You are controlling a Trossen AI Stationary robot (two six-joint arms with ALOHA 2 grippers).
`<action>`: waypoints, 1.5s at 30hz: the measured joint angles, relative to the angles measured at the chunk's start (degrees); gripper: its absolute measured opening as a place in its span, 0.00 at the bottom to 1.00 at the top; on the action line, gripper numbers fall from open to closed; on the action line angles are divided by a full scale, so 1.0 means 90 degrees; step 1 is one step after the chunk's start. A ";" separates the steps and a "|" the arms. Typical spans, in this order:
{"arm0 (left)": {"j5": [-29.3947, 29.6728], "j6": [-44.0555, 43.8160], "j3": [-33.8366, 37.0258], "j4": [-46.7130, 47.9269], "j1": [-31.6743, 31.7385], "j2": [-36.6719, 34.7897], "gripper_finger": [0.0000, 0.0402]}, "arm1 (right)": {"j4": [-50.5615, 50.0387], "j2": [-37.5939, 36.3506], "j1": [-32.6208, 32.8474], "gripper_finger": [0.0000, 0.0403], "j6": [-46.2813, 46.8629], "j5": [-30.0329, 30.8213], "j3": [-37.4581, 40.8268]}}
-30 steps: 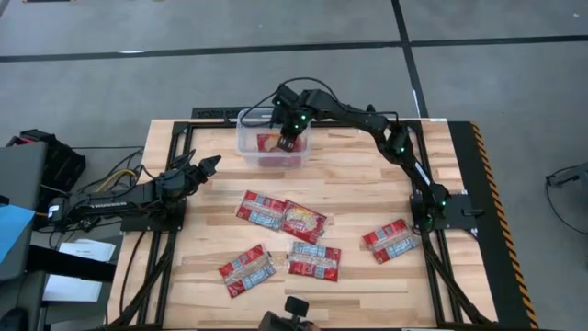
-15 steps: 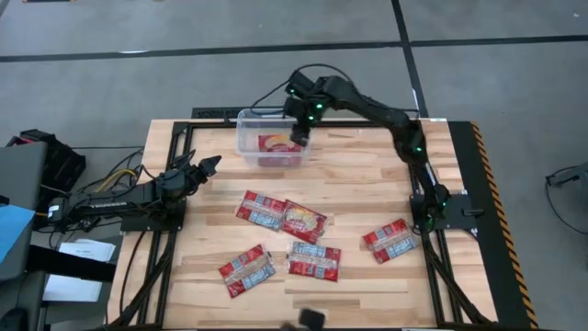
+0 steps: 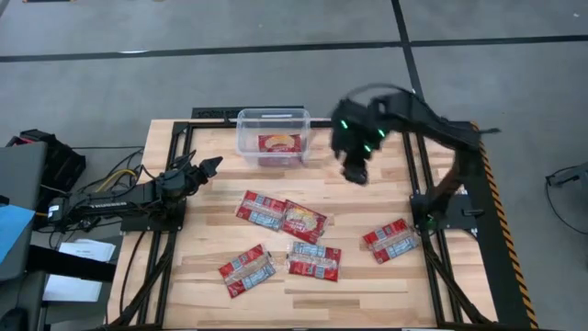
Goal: Sort popcorn bags into baskets
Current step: Put the red popcorn bag into the transparent bin
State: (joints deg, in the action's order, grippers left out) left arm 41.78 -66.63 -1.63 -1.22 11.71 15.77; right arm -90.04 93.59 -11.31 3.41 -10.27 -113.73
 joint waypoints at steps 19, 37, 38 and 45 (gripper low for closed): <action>0.0003 -0.0022 0.0000 0.0000 0.0002 0.0000 0.65 | 0.3023 -0.2512 0.2245 0.74 0.0606 0.0105 0.7526; -0.0114 -0.0086 -0.0002 -0.0004 0.0000 0.0544 0.65 | 0.4039 -0.0707 0.2050 0.73 -0.0449 -0.0566 0.7968; -0.0113 -0.0137 -0.0002 -0.0003 0.0000 0.0618 0.65 | 0.4046 -0.0530 0.2050 0.73 -0.0455 -0.0565 0.7968; -0.0206 -0.0498 -0.0002 -0.0002 0.0000 0.0969 0.65 | 0.4017 0.0094 0.2241 0.60 -0.0602 -0.0545 0.7812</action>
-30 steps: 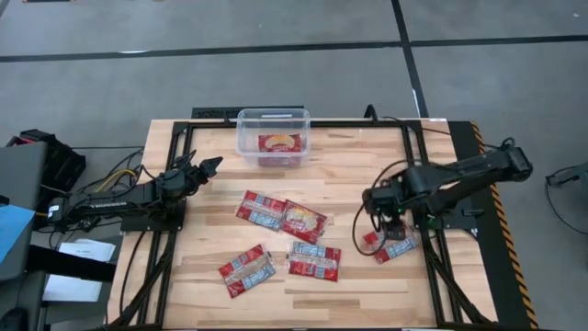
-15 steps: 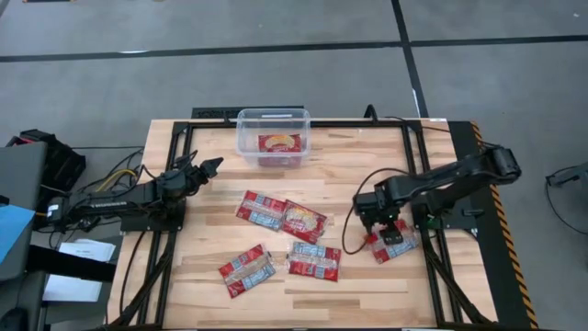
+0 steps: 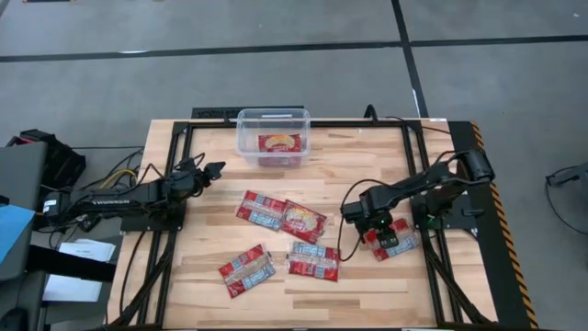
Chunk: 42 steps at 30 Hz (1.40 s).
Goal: Sort popcorn bags into baskets
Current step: Put the red popcorn bag into the transparent bin
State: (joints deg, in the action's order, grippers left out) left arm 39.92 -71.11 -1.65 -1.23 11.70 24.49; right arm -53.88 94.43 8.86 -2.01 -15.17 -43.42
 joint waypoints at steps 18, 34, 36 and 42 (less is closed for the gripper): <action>-0.0090 -0.0021 0.0001 -0.0002 0.0000 0.0126 0.65 | -0.0054 -0.0137 -0.0802 0.01 -0.0300 -0.0066 -0.0963; -0.0250 -0.0021 0.0000 -0.0007 0.0001 0.0126 0.65 | -0.1094 -0.0462 -0.2674 0.00 -0.0871 -0.0312 -0.3890; -0.0289 -0.0024 0.0000 -0.0007 0.0002 0.0126 0.65 | -0.1174 -0.0452 -0.2847 0.00 -0.0990 -0.0312 -0.4373; -0.0299 -0.0029 0.0000 -0.0010 0.0001 0.0126 0.65 | -0.0753 -0.0461 -0.3424 0.00 -0.1166 -0.0323 -0.5714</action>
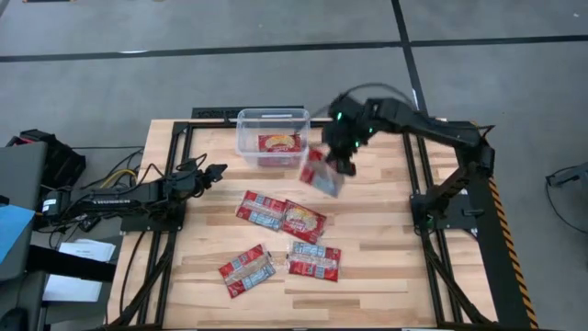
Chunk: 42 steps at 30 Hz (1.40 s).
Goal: Sort popcorn bags into baskets
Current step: Put the red popcorn bag into the transparent bin
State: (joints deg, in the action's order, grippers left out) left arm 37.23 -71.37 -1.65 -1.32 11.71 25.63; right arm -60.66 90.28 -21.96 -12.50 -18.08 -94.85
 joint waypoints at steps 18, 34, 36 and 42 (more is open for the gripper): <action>-0.0052 -0.0102 0.0000 0.0000 0.0001 0.0000 0.65 | 0.2258 0.2254 -0.1132 0.00 -0.0340 -0.0031 -0.2578; -0.0114 -0.0100 0.0002 -0.0002 0.0001 0.0102 0.65 | 0.0298 0.4702 -0.1171 0.00 -0.1752 0.0229 -0.4291; -0.0119 -0.0117 0.0000 -0.0001 0.0000 0.0133 0.65 | 0.0240 0.4727 -0.1156 0.00 -0.1886 0.0264 -0.4286; -0.0109 -0.0225 0.0000 0.0000 -0.0001 0.0265 0.65 | 0.0121 0.4682 -0.1053 0.00 -0.2266 0.0659 -0.4301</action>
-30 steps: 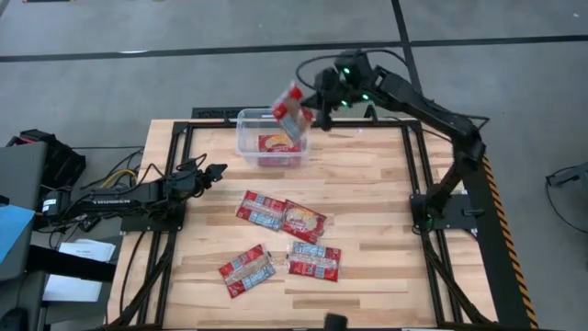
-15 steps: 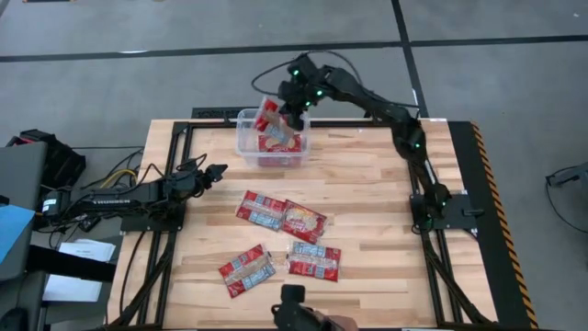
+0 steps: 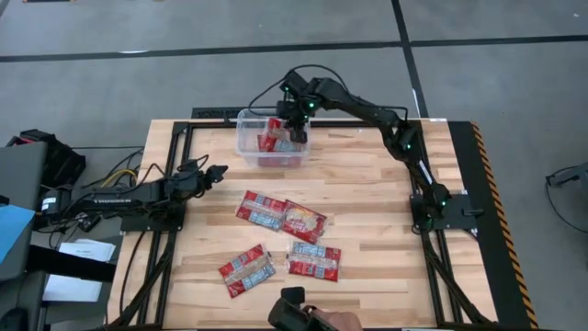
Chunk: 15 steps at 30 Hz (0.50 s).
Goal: Sort popcorn bags into baskets
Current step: Put the red popcorn bag into the transparent bin
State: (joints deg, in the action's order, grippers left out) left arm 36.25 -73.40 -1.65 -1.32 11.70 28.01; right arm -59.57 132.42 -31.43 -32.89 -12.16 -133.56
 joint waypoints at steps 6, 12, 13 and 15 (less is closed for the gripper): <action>0.0002 -0.0103 0.0001 -0.0002 0.0002 0.0055 0.65 | -0.0114 0.0000 -0.0009 0.03 -0.0261 -0.0005 0.0000; 0.0005 -0.0115 0.0000 -0.0001 0.0002 0.0055 0.65 | 0.0181 0.0000 0.0100 0.20 -0.0503 0.0069 0.0000; 0.0005 -0.0115 0.0001 -0.0001 0.0000 0.0055 0.65 | 0.0280 0.0000 0.0121 0.24 -0.0488 0.0089 0.0000; 0.0007 -0.0115 0.0000 -0.0002 0.0002 0.0055 0.65 | 0.0420 0.0000 0.0126 0.30 -0.0409 0.0176 0.0000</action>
State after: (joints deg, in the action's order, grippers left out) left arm 36.32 -74.43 -1.65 -1.34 11.72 28.51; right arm -55.79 132.42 -30.29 -36.57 -10.57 -133.56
